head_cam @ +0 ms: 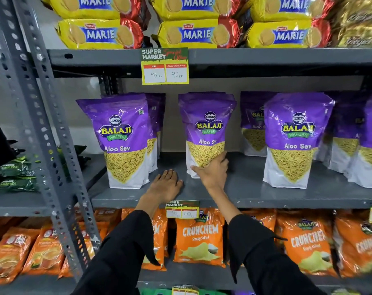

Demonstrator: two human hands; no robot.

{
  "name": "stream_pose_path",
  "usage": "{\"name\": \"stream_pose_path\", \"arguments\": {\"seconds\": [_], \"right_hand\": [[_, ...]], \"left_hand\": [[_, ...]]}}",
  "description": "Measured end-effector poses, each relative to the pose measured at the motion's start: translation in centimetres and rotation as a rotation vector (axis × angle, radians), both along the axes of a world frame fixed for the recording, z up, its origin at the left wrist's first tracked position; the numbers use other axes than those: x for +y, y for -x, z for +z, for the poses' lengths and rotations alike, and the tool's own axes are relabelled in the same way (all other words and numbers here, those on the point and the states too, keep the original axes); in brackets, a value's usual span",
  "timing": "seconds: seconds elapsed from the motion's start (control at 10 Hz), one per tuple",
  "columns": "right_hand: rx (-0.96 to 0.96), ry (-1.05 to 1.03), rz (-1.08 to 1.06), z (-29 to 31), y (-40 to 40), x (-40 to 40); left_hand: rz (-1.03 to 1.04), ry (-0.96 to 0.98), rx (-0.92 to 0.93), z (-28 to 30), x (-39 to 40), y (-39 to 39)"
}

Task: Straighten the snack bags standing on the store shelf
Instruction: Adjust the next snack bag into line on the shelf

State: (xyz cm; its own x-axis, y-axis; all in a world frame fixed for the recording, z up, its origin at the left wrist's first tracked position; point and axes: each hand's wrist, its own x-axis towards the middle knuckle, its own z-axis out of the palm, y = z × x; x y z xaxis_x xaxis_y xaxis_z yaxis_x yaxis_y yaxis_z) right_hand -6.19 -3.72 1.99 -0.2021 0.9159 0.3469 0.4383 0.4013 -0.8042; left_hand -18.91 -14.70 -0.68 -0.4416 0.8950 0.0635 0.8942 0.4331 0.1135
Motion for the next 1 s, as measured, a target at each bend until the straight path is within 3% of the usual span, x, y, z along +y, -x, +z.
{"name": "stream_pose_path", "arguments": {"seconds": [1.0], "right_hand": [[-0.029, -0.075, -0.057, -0.9, -2.8, -3.8]], "left_hand": [[0.020, -0.009, -0.005, 0.3, -0.3, -0.6]]}}
